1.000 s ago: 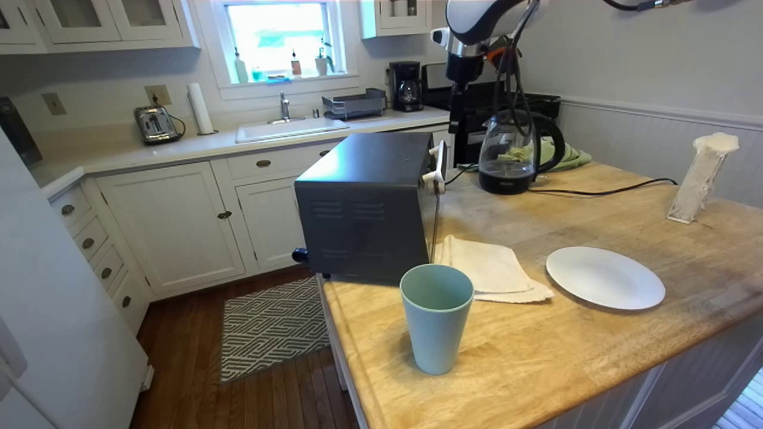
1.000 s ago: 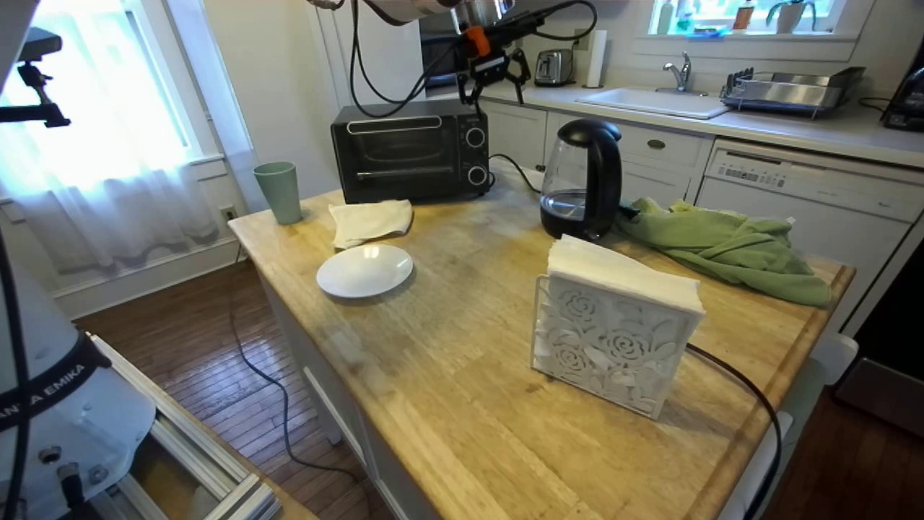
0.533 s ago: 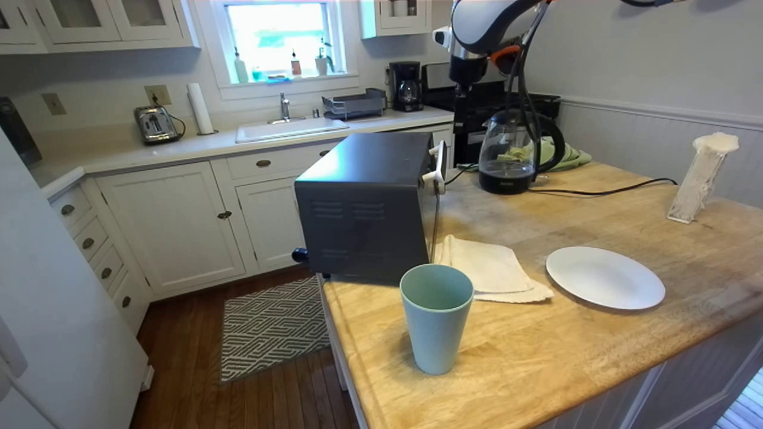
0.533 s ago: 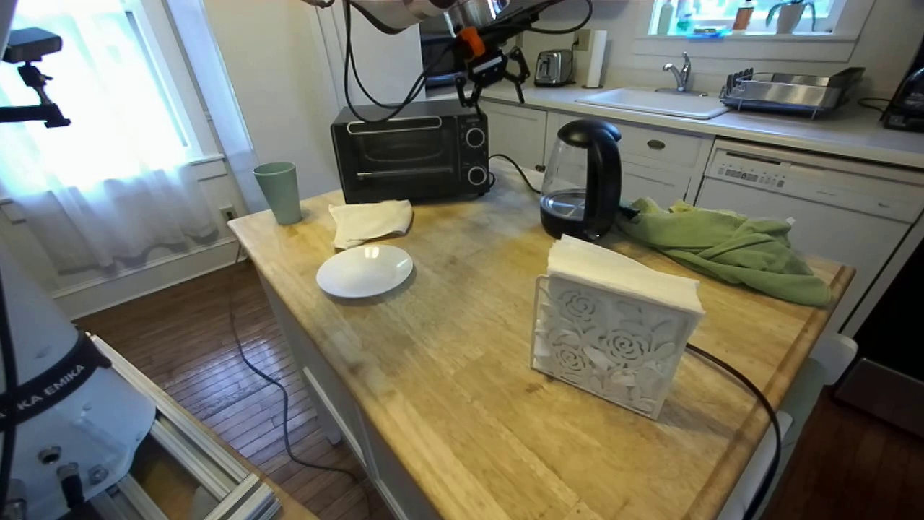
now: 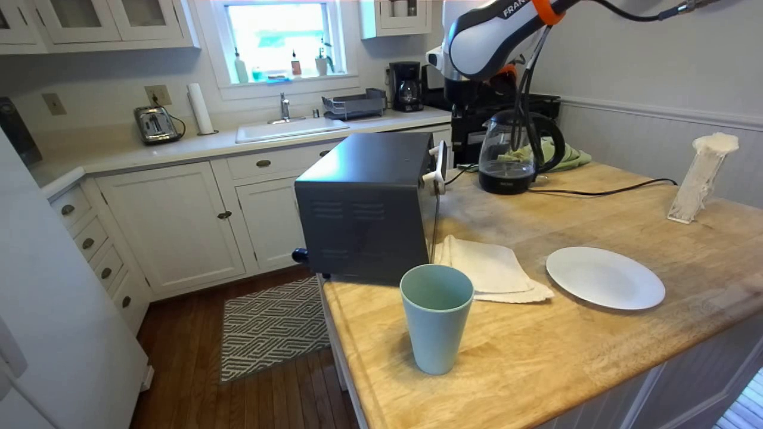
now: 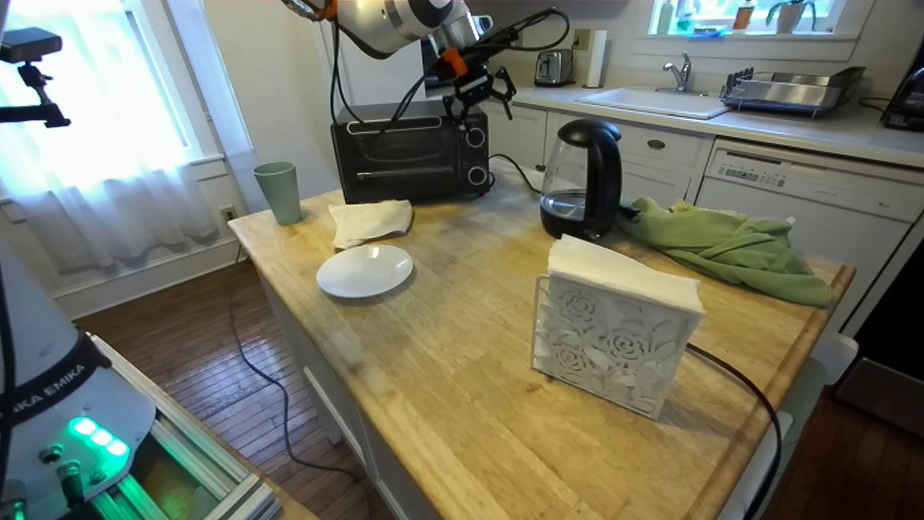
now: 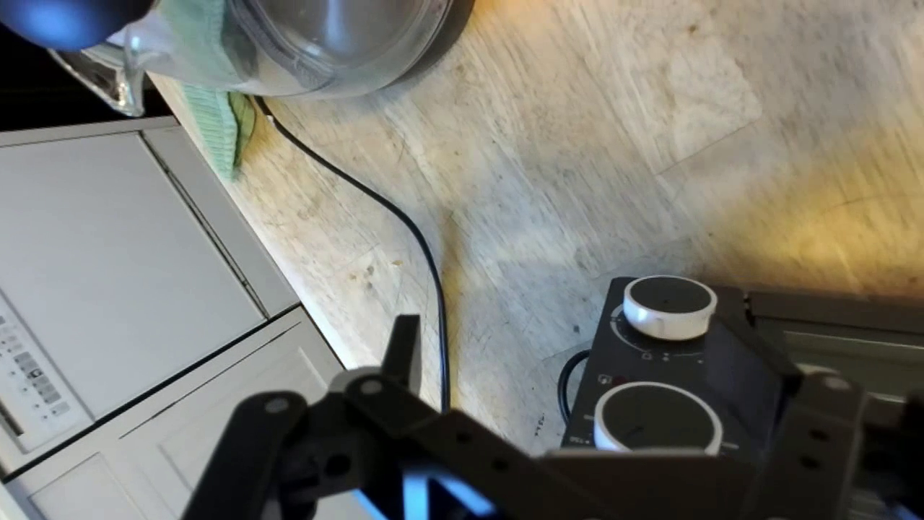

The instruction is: Turn the top knob to the right

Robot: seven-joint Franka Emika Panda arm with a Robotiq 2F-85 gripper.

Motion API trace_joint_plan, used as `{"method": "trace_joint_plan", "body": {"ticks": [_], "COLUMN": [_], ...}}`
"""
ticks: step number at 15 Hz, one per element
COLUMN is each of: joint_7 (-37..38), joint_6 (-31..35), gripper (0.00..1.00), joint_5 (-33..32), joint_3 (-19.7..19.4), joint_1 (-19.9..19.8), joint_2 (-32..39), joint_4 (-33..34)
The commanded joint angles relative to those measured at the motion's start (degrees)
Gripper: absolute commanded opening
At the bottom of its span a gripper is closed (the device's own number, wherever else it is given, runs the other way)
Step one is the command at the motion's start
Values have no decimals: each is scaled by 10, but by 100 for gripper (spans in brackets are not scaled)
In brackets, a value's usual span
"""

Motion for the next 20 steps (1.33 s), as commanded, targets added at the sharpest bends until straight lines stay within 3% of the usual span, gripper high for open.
{"method": "trace_joint_plan", "body": {"ticks": [1, 9, 20], "joint_7": [65, 181, 130], "joint_6": [34, 59, 148], "gripper": [100, 100, 100], "joint_5": [-23, -50, -5], "joint_3": [-5, -19, 18], "joint_1": [12, 32, -2], "joint_2": [-39, -56, -54], "joint_4": [-68, -113, -139]}}
